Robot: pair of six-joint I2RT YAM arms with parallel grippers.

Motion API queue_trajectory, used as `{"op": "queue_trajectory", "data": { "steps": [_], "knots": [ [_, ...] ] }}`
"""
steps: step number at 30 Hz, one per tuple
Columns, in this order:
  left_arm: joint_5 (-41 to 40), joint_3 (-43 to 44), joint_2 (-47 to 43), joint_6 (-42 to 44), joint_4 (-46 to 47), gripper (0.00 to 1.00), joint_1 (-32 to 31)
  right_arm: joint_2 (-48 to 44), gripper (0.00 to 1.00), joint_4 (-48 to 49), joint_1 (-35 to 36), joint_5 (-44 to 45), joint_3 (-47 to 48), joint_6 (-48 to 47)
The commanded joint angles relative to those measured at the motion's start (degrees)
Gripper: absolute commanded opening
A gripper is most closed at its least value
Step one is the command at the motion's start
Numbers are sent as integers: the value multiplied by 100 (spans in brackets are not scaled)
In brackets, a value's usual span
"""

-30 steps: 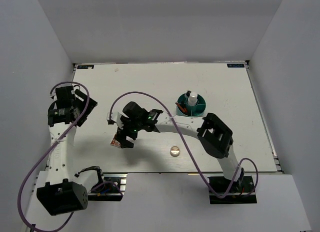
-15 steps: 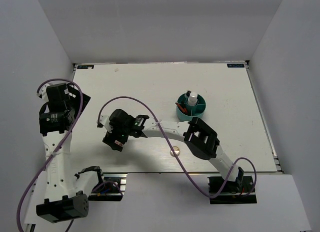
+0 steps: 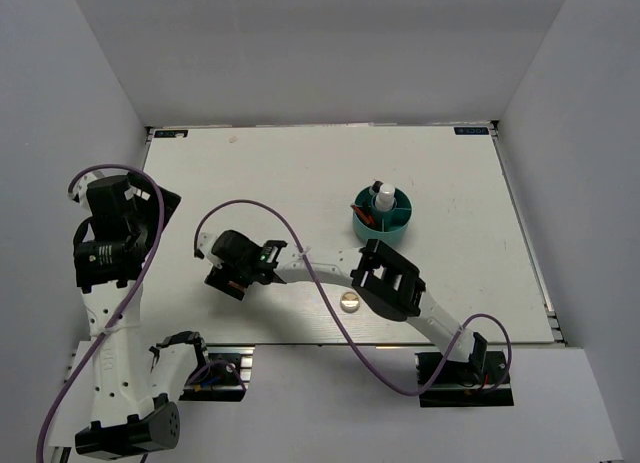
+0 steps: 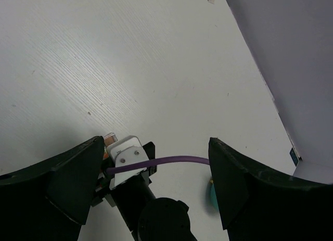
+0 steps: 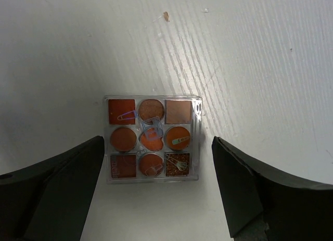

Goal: Organize the makeup

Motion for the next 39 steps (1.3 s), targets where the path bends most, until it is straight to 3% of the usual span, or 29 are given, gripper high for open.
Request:
{"op": "queue_trajectory", "data": {
  "steps": [1, 12, 16, 26, 39],
  "knots": [
    [108, 83, -67, 62, -61, 91, -18, 85, 89, 232, 30, 276, 334, -105],
    [204, 4, -49, 114, -26, 92, -18, 322, 89, 162, -49, -84, 413, -150],
    [222, -5, -23, 123, -34, 92, -18, 384, 89, -67, -84, -689, 484, 17],
    [196, -57, -67, 167, -87, 92, -18, 393, 88, -216, -224, -735, 352, 114],
    [266, -154, -76, 150, 9, 92, -18, -247, 67, -515, -453, -656, -789, -703]
  ]
}}
